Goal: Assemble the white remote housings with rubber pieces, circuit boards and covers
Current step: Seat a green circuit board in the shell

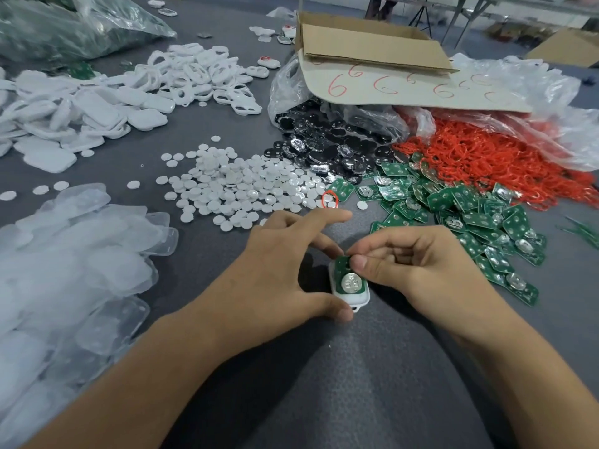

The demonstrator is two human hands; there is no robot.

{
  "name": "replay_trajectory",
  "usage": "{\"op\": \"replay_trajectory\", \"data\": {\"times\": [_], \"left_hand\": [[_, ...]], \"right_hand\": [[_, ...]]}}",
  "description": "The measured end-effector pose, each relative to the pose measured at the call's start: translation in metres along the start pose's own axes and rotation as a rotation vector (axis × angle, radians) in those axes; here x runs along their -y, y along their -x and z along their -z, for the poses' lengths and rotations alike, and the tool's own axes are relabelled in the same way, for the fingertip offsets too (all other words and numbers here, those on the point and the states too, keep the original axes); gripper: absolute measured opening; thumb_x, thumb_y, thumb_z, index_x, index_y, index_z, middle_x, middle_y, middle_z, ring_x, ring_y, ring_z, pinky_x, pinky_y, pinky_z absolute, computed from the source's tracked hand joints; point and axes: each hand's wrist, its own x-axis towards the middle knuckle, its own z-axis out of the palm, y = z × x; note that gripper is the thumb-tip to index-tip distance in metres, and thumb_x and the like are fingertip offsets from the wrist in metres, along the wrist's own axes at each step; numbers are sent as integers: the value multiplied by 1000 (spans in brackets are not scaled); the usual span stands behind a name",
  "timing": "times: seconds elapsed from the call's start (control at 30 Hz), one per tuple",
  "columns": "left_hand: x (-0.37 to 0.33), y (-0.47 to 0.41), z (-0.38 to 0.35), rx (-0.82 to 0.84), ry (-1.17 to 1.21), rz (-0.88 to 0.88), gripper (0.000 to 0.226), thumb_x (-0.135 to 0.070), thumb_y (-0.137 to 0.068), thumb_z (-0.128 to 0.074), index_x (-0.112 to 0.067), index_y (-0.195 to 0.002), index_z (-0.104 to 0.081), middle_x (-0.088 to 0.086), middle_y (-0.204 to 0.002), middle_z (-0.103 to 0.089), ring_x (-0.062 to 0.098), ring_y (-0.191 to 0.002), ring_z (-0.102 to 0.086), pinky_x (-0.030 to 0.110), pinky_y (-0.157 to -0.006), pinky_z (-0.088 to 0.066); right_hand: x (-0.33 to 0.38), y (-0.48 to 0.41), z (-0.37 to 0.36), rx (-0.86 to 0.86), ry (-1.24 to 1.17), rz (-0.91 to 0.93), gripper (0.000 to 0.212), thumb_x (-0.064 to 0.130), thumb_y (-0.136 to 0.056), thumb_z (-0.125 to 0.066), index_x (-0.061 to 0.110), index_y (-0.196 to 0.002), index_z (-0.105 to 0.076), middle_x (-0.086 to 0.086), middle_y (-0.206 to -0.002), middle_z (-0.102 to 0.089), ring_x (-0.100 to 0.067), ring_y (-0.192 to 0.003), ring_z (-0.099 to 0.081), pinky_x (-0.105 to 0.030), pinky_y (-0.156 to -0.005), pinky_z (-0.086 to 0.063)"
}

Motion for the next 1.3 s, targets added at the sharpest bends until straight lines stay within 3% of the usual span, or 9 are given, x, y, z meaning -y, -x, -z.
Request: {"op": "replay_trajectory", "data": {"times": [0.13,0.23,0.33,0.43,0.53,0.63,0.83,1.07,1.3], "left_hand": [[0,0,0,-9,-4,-10,98,-51,-58,-93,-57,-140,-39,-33,-110,-64,-2,-127,-39,10,-101,-26],[0,1,0,-11,0,-1,98,-52,-58,-93,-56,-139,-40,-32,-110,-64,-2,-126,-39,14,-102,-28],[1,0,0,-12,5,9,98,-52,-58,-93,-57,-140,-40,-32,-110,-64,-3,-127,-38,14,-102,-29],[1,0,0,-8,3,9,97,-53,-58,-93,-57,-140,-40,-31,-110,-65,-2,-128,-36,15,-101,-29],[1,1,0,-7,3,12,97,-54,-58,-92,-56,-140,-40,-31,-109,-65,-3,-128,-37,16,-101,-29],[1,0,0,-17,9,13,95,-54,-58,-92,-55,-139,-42,-29,-108,-66,-2,-128,-37,14,-101,-29],[0,1,0,-14,21,34,93,-53,-59,-92,-55,-138,-43,-30,-108,-65,-2,-126,-38,21,-103,-33],[0,1,1,-14,46,34,88,-48,-60,-94,-53,-135,-48,-29,-107,-67,-3,-127,-39,21,-104,-34],[-1,1,0,-23,63,40,87,-47,-59,-95,-52,-133,-49,-26,-105,-66,-2,-126,-42,24,-104,-38]], "right_hand": [[-2,0,2,9,33,-4,4,12,-82,-79,16,-84,-79,-19,-79,-72,-24,-69,-57,-41,-71,-43],[-3,1,2,-9,106,49,4,16,-81,-81,19,-83,-79,-21,-74,-66,-26,-60,-51,-41,-63,-41],[-4,1,4,-49,284,124,10,22,-77,-85,28,-83,-79,-8,-79,-58,-36,-61,-46,-40,-57,-39],[-5,1,3,-39,300,132,17,16,-77,-85,28,-85,-77,0,-82,-58,-26,-56,-41,-31,-52,-36],[-6,1,1,-50,367,162,14,20,-77,-85,30,-78,-75,2,-80,-62,-26,-57,-50,-36,-53,-44],[-3,3,4,-21,441,186,5,35,-79,-81,35,-80,-76,4,-81,-66,-24,-65,-60,-44,-62,-51],[-2,8,10,79,405,171,27,49,-71,-82,38,-95,-78,-1,-90,-65,-20,-67,-58,-46,-63,-52],[-1,9,7,39,489,221,20,41,-75,-82,33,-93,-79,5,-90,-65,-20,-69,-62,-39,-63,-53],[7,9,4,46,694,267,14,38,-78,-79,34,-91,-79,12,-90,-65,-9,-72,-64,-20,-64,-50]]}}
